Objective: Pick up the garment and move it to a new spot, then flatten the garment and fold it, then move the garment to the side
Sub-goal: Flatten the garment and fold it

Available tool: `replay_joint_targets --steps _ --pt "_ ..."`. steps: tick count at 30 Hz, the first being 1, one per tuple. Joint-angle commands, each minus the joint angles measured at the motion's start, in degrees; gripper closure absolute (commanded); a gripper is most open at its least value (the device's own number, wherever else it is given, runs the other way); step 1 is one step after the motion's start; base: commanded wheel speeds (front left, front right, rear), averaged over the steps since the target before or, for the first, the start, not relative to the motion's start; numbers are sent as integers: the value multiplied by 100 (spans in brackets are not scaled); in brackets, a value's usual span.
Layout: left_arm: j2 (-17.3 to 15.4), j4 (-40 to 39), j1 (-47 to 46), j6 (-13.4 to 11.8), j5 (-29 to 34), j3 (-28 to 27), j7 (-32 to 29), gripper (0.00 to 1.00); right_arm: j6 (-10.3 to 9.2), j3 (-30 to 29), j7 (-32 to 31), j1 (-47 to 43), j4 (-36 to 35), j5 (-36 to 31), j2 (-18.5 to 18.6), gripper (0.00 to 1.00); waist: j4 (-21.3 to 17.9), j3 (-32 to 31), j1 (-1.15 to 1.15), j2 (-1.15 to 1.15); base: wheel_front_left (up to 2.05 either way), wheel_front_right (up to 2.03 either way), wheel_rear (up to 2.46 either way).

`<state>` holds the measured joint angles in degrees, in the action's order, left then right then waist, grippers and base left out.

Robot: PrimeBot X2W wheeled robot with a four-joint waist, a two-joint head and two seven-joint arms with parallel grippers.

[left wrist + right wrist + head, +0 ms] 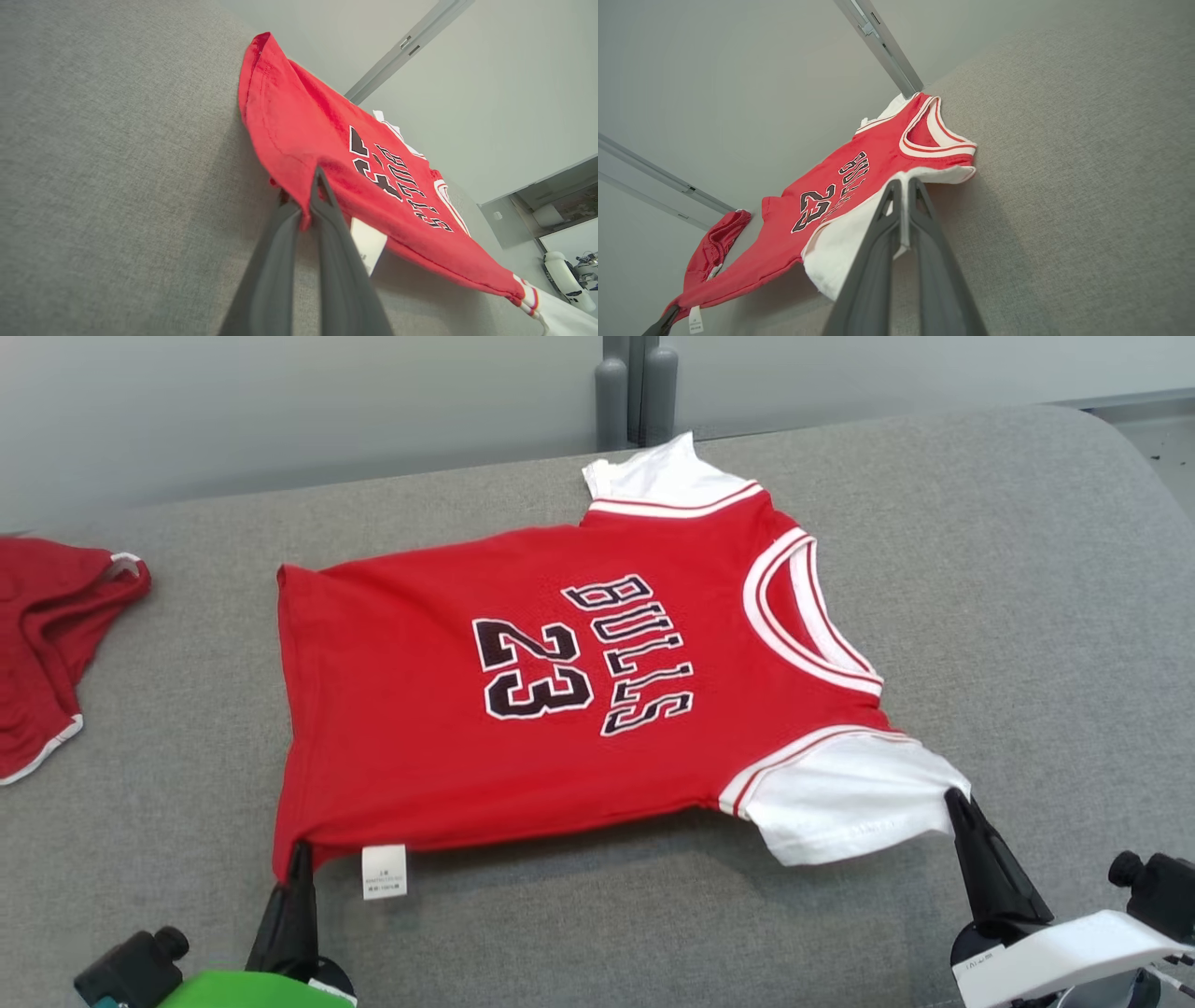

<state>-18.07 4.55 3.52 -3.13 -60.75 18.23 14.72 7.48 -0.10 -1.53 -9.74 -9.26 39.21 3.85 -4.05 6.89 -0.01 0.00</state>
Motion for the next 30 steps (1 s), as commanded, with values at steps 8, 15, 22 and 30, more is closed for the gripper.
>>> replay_joint_targets --steps 8,15,22,30 --pt "78 38 537 117 71 -165 47 100 2 -65 -182 -346 -143 -13 -39 100 12 -312 1 0 0 0 0" --pt "21 64 643 118 -38 -96 -141 100 2 -52 -285 -412 -143 -34 -61 100 -23 -410 1 0 0 0 0" --pt "50 229 528 158 -168 -60 -296 100 2 -10 -318 -289 25 -64 -70 100 -18 -422 1 0 0 0 0" --pt "282 325 309 296 -665 -204 -492 100 2 26 -252 -29 367 -144 -79 100 14 -374 1 0 0 0 0"
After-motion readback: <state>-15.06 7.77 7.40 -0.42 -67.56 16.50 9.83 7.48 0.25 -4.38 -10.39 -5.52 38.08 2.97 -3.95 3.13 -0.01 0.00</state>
